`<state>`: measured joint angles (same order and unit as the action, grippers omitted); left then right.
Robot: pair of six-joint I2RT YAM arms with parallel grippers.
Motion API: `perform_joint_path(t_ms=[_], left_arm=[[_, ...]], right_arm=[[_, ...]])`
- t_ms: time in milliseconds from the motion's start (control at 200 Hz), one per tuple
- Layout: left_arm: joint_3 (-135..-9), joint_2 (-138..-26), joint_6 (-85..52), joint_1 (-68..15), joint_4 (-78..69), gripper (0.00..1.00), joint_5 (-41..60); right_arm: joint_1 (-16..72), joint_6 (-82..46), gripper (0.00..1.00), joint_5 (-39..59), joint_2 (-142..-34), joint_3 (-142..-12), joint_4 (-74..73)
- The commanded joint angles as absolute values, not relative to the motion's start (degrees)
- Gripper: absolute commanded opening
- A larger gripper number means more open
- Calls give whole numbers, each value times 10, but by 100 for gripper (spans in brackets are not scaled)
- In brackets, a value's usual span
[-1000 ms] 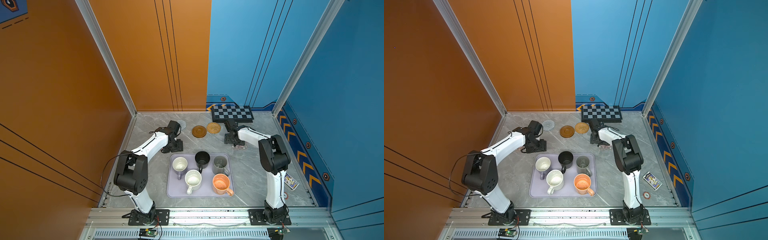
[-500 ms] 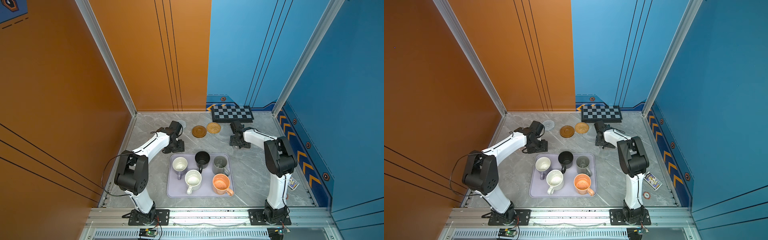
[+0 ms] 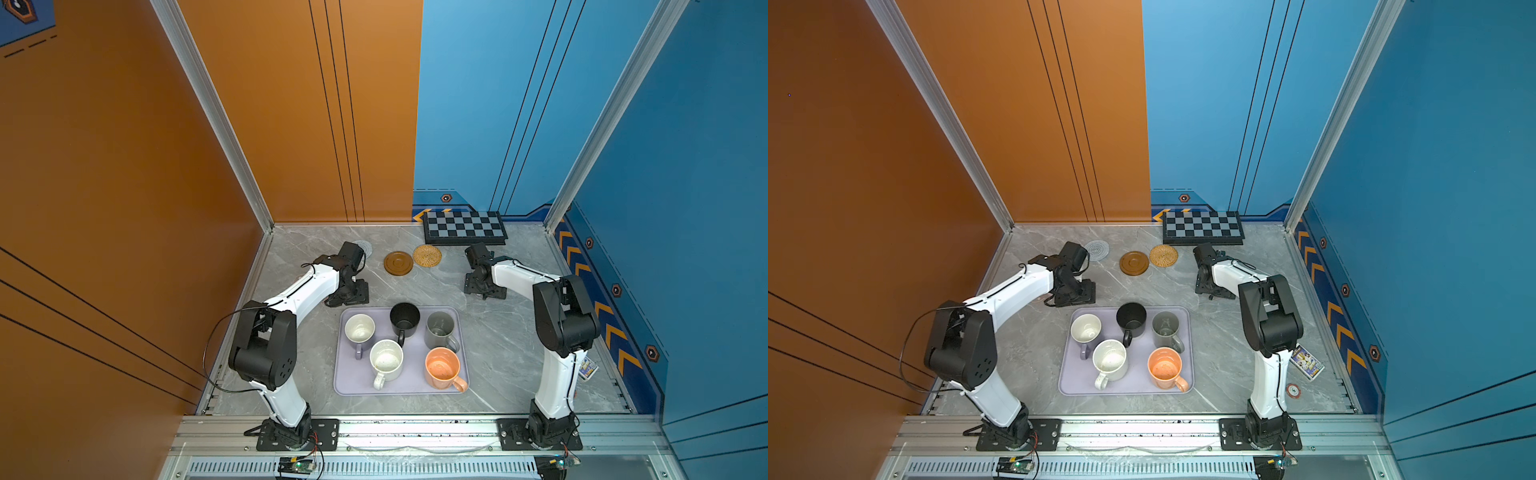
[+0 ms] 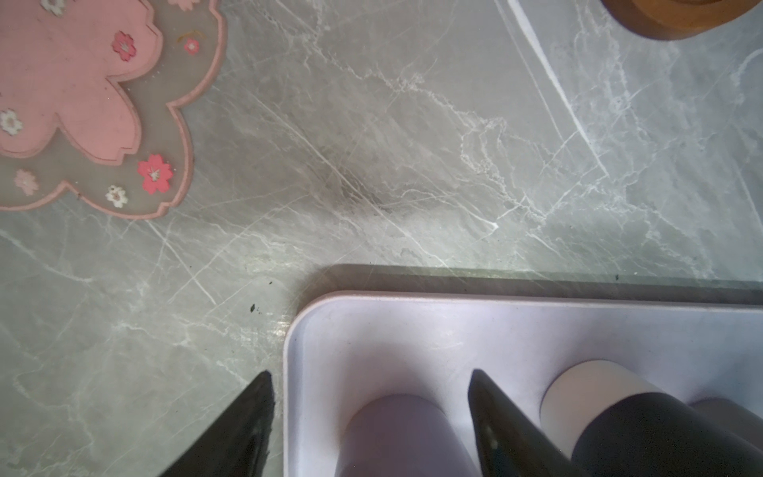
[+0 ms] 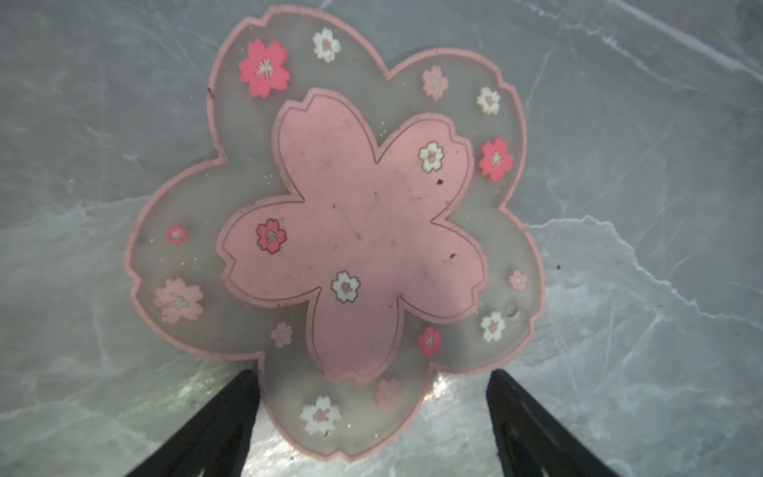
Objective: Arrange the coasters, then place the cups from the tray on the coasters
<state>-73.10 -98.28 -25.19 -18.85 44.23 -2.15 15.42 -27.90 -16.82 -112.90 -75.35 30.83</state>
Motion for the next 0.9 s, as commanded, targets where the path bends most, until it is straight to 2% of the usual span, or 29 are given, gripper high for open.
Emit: perform_joint_path(t_ms=[0,896], left_arm=[[-748,-979,-259,-196,454,75,-38],[-740,-952,-252,-192,459,76,-47]], right_arm=[[160,-274,89,-150,-1110,-746,315],[161,-264,87,-164,-1173,-804,317]])
